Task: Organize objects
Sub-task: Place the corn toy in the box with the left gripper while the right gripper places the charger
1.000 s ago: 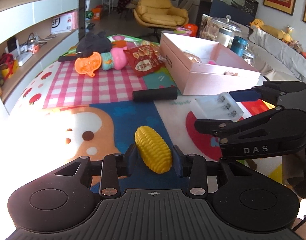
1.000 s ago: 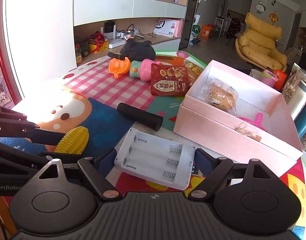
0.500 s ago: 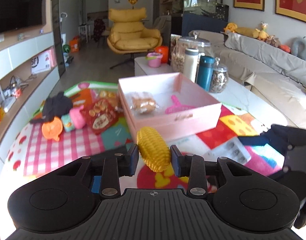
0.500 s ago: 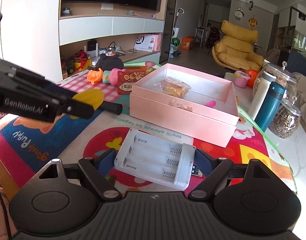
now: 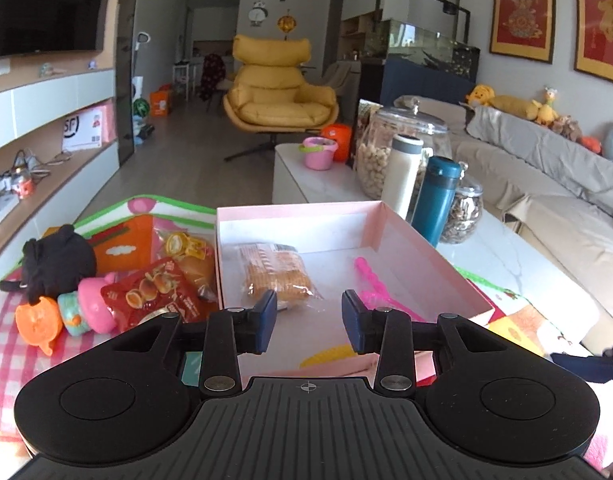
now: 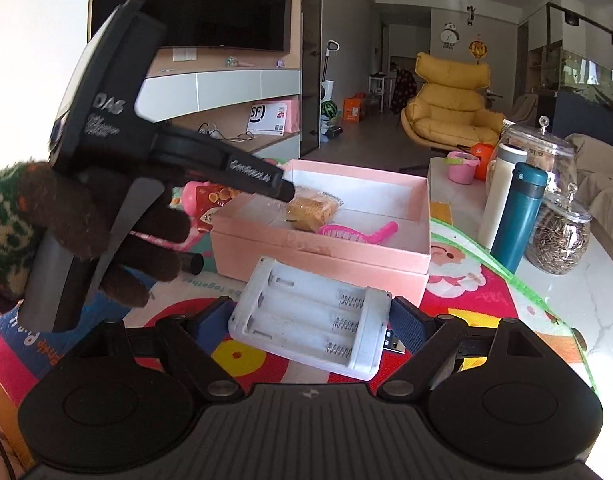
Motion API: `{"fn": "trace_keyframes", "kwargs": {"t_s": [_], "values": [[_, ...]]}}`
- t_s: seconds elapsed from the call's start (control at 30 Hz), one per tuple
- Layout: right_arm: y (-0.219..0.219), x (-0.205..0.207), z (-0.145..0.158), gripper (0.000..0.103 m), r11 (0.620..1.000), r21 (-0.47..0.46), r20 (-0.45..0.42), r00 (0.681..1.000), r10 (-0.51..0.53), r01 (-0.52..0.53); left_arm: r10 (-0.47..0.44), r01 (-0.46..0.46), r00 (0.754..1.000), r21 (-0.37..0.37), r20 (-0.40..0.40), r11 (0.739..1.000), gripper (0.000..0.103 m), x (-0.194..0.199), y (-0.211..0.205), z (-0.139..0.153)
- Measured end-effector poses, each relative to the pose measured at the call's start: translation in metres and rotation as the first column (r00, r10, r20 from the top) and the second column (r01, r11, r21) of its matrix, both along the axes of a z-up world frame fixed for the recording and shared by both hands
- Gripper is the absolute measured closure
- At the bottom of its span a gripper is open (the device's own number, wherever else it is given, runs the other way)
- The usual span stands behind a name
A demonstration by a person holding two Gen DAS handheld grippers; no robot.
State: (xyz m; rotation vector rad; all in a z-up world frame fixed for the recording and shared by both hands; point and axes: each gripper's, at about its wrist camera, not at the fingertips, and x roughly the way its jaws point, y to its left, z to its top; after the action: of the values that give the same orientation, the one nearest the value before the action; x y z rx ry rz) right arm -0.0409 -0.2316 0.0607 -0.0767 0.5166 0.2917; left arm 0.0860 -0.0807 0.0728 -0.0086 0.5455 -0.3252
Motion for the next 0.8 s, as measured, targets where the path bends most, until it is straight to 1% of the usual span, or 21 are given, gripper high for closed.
{"fn": "trace_keyframes", "kwargs": {"t_s": [0.1, 0.17, 0.27, 0.3, 0.37, 0.43, 0.47, 0.53, 0.63, 0.7, 0.8], "values": [[-0.005, 0.014, 0.015, 0.018, 1.0, 0.017, 0.017, 1.0, -0.013, 0.013, 0.0, 0.0, 0.999, 0.012, 0.033, 1.0, 0.063, -0.026, 0.017, -0.001], [-0.004, 0.029, 0.028, 0.018, 1.0, 0.01, 0.039, 0.999, -0.013, 0.013, -0.01, 0.009, 0.999, 0.029, 0.042, 1.0, 0.063, -0.044, 0.029, -0.005], [0.004, 0.074, 0.05, 0.018, 0.999, 0.0, 0.036, 0.999, -0.038, 0.039, -0.034, 0.031, 0.999, 0.076, 0.03, 0.997, 0.063, -0.061, 0.046, -0.013], [0.009, 0.095, 0.058, 0.018, 0.998, 0.004, 0.034, 0.998, -0.056, 0.056, -0.039, 0.036, 0.999, 0.098, 0.027, 0.995, 0.063, -0.065, 0.051, -0.015], [0.015, 0.133, 0.065, 0.016, 0.997, -0.006, 0.007, 0.997, -0.074, 0.074, -0.053, 0.048, 0.998, 0.147, 0.03, 0.988, 0.063, -0.071, 0.061, -0.017], [0.02, 0.156, 0.062, 0.014, 0.992, -0.023, -0.024, 0.992, -0.124, 0.124, -0.058, 0.049, 0.998, 0.197, 0.038, 0.979, 0.063, -0.077, 0.071, -0.019], [0.022, 0.159, 0.059, 0.014, 0.992, -0.03, -0.035, 0.992, -0.123, 0.122, -0.06, 0.049, 0.997, 0.214, 0.044, 0.976, 0.063, -0.079, 0.077, -0.02], [0.027, 0.151, 0.051, 0.013, 0.995, -0.033, -0.051, 0.994, -0.101, 0.099, -0.063, 0.051, 0.997, 0.225, 0.047, 0.973, 0.062, -0.081, 0.089, -0.025], [0.037, 0.123, 0.032, 0.009, 0.997, -0.051, -0.087, 0.995, -0.055, 0.051, -0.08, 0.071, 0.996, 0.245, 0.027, 0.967, 0.062, -0.072, 0.098, -0.032], [0.041, 0.106, 0.02, 0.009, 0.998, -0.066, -0.11, 0.994, -0.026, 0.019, -0.115, 0.105, 0.993, 0.282, 0.02, 0.954, 0.062, -0.061, 0.1, -0.036], [0.048, 0.085, 0.006, 0.006, 0.996, -0.088, -0.149, 0.989, 0.006, -0.02, -0.196, 0.186, 0.981, 0.308, 0.003, 0.933, 0.062, -0.039, 0.097, -0.039]]}}
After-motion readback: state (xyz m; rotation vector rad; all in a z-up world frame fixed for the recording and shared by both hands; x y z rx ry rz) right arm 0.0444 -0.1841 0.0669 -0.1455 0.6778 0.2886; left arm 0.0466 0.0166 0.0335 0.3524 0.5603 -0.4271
